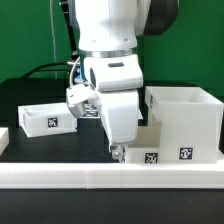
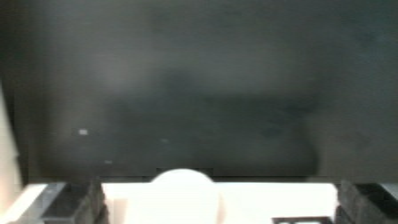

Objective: Assemble drawer

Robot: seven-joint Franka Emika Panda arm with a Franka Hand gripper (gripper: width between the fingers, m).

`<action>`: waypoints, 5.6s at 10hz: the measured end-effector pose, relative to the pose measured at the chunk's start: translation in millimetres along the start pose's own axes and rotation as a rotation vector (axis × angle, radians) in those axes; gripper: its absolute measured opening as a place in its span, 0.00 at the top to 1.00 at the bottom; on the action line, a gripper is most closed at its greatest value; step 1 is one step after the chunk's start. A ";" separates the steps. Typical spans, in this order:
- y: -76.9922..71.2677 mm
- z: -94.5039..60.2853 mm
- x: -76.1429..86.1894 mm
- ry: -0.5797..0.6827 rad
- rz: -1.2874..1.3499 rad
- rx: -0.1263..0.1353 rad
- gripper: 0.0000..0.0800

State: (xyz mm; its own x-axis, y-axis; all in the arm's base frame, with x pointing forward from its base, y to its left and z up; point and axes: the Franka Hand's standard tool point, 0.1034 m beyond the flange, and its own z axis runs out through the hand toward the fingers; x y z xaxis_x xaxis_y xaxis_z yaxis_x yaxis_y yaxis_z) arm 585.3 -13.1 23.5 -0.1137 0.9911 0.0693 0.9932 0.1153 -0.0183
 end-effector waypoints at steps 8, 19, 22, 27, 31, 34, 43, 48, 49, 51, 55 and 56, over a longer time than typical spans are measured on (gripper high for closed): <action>4.3 4.4 10.7 0.003 0.046 -0.027 0.19; 9.0 9.0 37.2 0.008 -0.019 -0.041 0.19; 7.6 12.1 40.6 0.010 -0.015 -0.035 0.19; 14.5 1.3 28.6 0.000 0.006 -0.035 0.19; 5.5 -13.7 -23.6 0.003 0.038 -0.061 0.19; -15.1 -28.7 -61.2 0.012 0.137 -0.061 0.19; -63.2 -46.2 -69.1 -0.012 0.367 -0.078 0.19; -97.7 -32.4 -79.4 0.033 0.898 -0.092 0.19; -95.9 -34.8 -78.6 0.041 0.968 -0.096 0.19; -95.2 -34.4 -77.2 0.046 1.038 -0.095 0.19; -104.9 -38.0 -79.7 0.054 1.176 -0.131 0.19; -118.1 -40.1 -79.9 0.047 1.180 -0.142 0.19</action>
Offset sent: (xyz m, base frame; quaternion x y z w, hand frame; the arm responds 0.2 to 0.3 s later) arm -0.0050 0.0119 -0.0036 -0.0154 0.0100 0.0282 0.9994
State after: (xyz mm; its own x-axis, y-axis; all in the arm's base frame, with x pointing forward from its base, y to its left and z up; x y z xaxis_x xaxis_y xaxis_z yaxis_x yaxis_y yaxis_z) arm 478.2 -108.6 60.1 0.8712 0.4760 0.1198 0.4778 -0.8784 0.0152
